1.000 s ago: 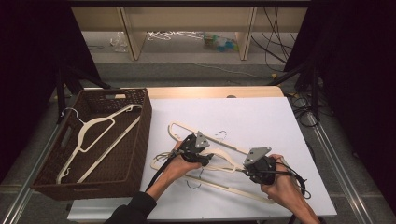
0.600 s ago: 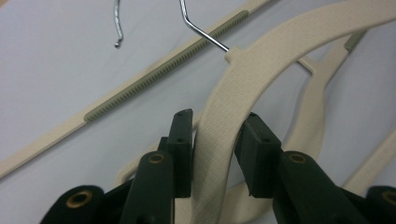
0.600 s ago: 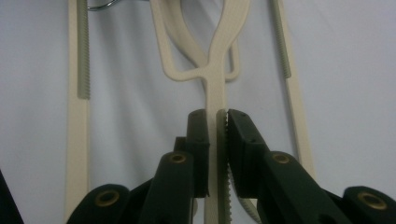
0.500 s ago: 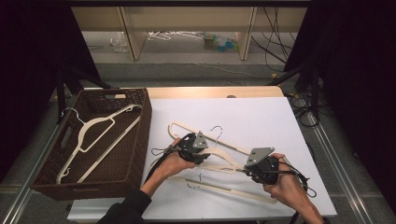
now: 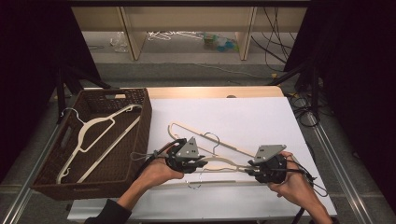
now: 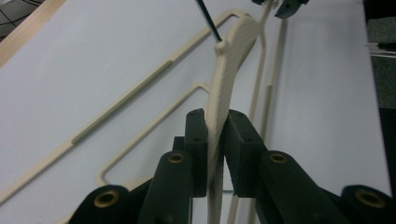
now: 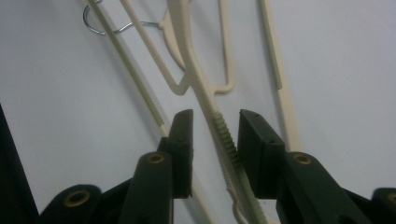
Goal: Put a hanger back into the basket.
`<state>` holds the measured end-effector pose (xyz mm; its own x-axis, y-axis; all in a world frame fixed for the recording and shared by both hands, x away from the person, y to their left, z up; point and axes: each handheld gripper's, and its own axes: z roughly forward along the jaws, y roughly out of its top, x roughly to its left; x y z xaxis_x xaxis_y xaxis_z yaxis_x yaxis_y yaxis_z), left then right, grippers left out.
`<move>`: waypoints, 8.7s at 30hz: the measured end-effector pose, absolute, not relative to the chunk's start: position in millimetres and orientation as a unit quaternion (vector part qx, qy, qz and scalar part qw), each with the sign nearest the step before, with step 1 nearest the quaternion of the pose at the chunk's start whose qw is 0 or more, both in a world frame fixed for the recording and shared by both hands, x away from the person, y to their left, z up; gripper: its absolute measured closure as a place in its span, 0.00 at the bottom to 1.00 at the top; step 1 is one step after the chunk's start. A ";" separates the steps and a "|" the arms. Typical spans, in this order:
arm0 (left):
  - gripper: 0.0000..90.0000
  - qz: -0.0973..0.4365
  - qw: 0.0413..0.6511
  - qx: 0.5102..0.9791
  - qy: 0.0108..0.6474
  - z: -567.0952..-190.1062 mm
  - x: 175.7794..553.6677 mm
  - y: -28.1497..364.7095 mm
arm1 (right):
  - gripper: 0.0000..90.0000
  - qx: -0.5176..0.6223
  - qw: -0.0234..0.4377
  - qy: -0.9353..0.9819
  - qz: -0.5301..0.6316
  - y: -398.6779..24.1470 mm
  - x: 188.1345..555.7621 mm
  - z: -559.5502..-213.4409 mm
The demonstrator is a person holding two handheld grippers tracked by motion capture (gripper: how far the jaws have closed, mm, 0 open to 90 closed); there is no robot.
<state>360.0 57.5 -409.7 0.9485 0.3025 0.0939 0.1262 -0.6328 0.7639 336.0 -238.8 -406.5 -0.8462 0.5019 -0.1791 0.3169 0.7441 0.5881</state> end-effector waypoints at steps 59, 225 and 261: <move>0.95 0.093 0.557 0.777 0.277 -293.9 336.8 142.4 | 0.30 0.285 0.198 0.828 0.441 -248.9 322.4 -391.9; 0.18 0.196 0.512 0.784 0.291 -440.9 281.5 159.0 | 0.27 0.255 0.126 0.882 0.375 -233.9 337.9 -445.2; 0.20 0.187 0.506 0.794 0.280 -447.0 281.3 153.0 | 0.82 0.199 0.052 0.945 0.255 -229.1 381.1 -468.7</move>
<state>281.3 153.0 -447.0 0.7727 0.6346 0.0134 0.2560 -0.3309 0.9083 381.1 -229.1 -468.7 -0.9154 0.4026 0.0024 0.3492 0.7910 0.5023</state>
